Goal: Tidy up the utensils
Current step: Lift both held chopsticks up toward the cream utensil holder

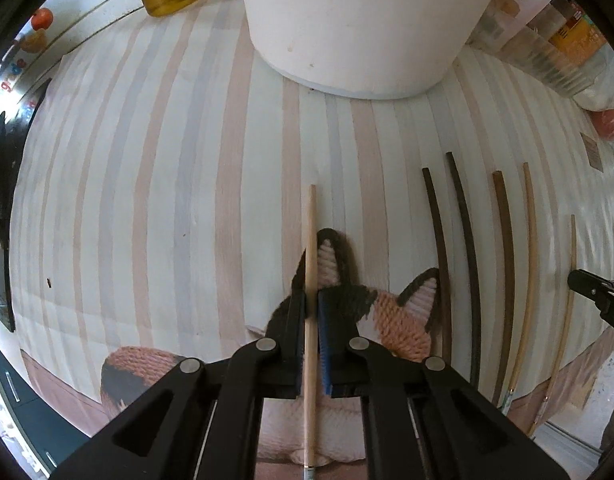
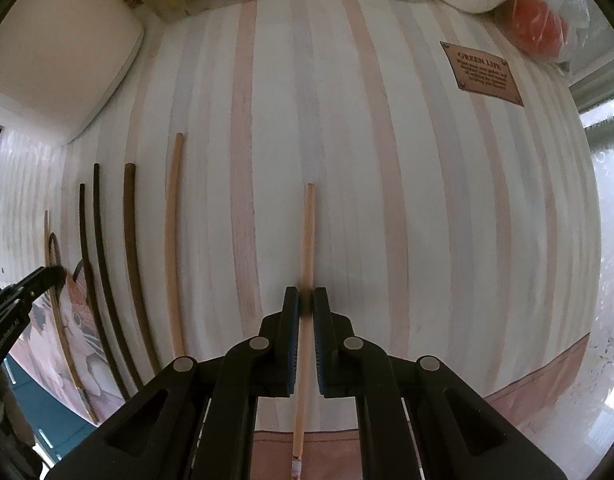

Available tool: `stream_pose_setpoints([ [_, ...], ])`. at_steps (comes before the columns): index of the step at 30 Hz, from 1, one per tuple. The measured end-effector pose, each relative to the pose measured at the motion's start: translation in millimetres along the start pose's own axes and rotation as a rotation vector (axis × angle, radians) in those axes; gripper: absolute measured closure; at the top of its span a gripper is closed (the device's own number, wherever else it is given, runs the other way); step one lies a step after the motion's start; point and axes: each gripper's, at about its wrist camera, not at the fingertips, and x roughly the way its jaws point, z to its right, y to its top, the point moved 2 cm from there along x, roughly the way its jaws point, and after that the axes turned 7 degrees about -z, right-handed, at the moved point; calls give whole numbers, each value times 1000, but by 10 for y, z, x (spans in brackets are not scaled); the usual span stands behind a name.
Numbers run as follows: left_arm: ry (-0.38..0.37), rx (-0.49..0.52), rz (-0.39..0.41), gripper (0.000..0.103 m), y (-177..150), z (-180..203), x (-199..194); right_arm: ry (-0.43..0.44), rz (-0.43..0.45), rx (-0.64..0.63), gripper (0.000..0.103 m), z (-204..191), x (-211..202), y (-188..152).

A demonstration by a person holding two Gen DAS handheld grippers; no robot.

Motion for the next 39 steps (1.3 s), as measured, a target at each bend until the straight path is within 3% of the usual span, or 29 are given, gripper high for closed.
stream_pose_setpoints([
  [4,-15,2,35,99,16,24,-142,91,39,49,96,141,-55,-111],
  [11,-55,-2,120,99,-132,-91,-653,164,139,52,97,133,-474,-348],
  [21,-54,21,258,99,-316,-208,-1292,206,266,-21,97,-117,-910,-385],
  [39,-69,17,427,99,-312,-311,-1817,277,425,-62,97,-390,-1534,-478],
])
